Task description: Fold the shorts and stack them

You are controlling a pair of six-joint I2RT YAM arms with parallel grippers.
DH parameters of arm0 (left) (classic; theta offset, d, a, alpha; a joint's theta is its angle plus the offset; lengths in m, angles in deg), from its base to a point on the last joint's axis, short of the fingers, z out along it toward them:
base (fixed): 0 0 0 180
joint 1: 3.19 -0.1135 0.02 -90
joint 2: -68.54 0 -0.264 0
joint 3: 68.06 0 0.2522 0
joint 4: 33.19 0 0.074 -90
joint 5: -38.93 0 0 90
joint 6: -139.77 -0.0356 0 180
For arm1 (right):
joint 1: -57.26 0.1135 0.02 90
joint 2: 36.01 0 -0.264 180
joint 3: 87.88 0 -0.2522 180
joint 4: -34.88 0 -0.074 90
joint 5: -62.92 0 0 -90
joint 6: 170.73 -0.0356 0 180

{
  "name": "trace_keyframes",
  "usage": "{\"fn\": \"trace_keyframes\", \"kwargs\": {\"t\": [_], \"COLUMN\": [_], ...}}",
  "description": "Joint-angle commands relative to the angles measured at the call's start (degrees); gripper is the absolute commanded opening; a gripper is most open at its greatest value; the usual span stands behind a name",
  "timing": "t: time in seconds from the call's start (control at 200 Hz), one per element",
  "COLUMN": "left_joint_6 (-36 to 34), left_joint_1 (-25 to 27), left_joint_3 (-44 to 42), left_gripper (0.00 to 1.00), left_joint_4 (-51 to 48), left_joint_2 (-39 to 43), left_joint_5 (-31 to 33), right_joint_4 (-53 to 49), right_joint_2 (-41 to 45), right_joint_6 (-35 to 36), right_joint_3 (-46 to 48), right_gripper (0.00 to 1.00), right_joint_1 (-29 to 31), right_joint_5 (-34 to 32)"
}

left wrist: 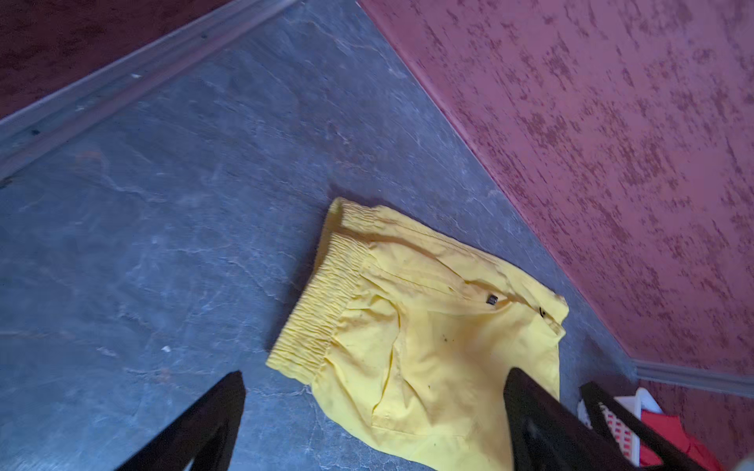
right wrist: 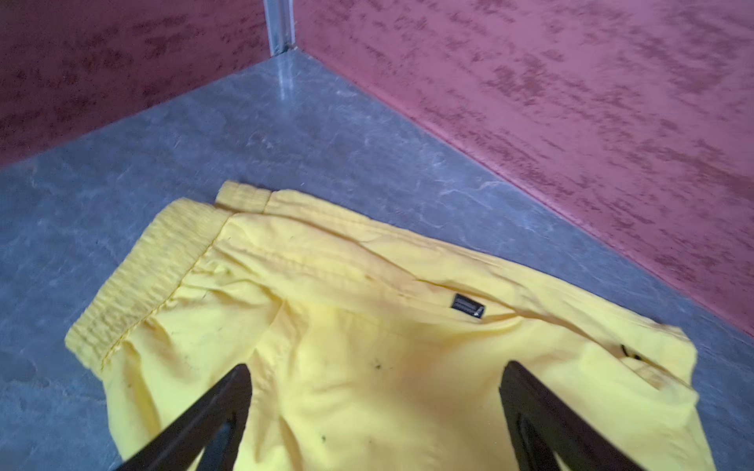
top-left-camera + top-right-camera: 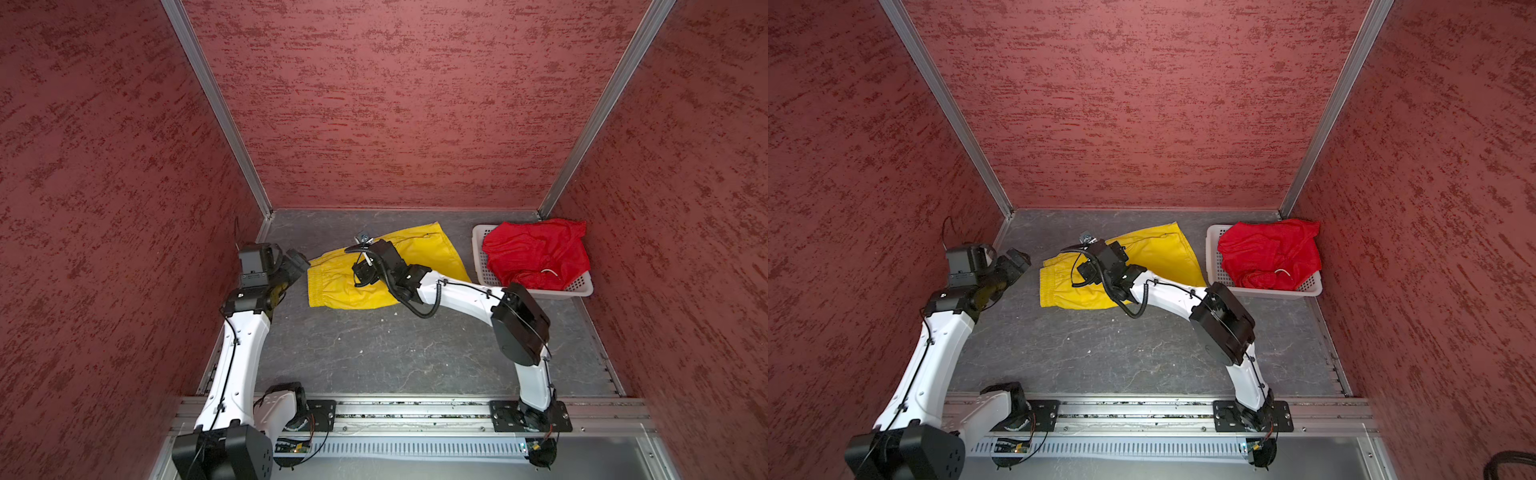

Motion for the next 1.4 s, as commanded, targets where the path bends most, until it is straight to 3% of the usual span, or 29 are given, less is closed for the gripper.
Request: {"fn": "trace_keyframes", "kwargs": {"t": [0.0,0.23,0.531,0.746,0.826,0.942,1.107,1.227,1.397], "left_joint_6": [-0.2,0.0,0.9,1.3,1.2,1.8,4.4,5.9,9.6], "left_joint_1": [-3.8,-9.5,-10.5,-10.5,-10.3,-9.8,-8.6,-5.3,-0.1], "left_joint_3": [-0.7,-6.6,-10.0,-11.1,-11.3,-12.7,-16.3,-16.9,-16.6], "left_gripper": [1.0,1.0,1.0,0.99,1.0,1.0,1.0,0.99,0.99], "left_joint_4": [-4.1,-3.0,-1.3,-0.4,-0.3,1.2,9.1,13.6,20.7], "left_joint_2": [0.7,-2.5,-5.7,-5.9,-6.4,-7.0,-10.6,-13.0,-16.2], "left_joint_5": [-2.5,-9.8,-11.2,-11.5,-11.3,-11.0,-16.5,-17.4,-17.3], "right_joint_4": [2.5,-3.5,-13.1,-13.9,-14.0,-13.0,-5.2,4.7,18.9], "right_joint_2": [-3.7,-14.9,-25.4,-28.4,-29.0,-29.2,-26.9,-24.1,-20.6], "right_joint_6": [4.3,4.6,2.1,-1.0,-2.9,-6.4,-14.4,-21.7,-29.8], "right_joint_3": [-6.1,-16.6,-25.8,-25.9,-25.8,-24.6,-18.5,-11.4,-2.0], "right_gripper": [0.97,0.98,0.99,0.96,0.87,0.48,0.27,0.03,0.0], "right_joint_1": [3.6,8.7,10.7,9.2,8.3,6.5,2.7,-0.1,-2.9], "right_joint_5": [4.1,13.5,16.4,17.7,18.6,22.0,32.7,40.4,49.1]}}
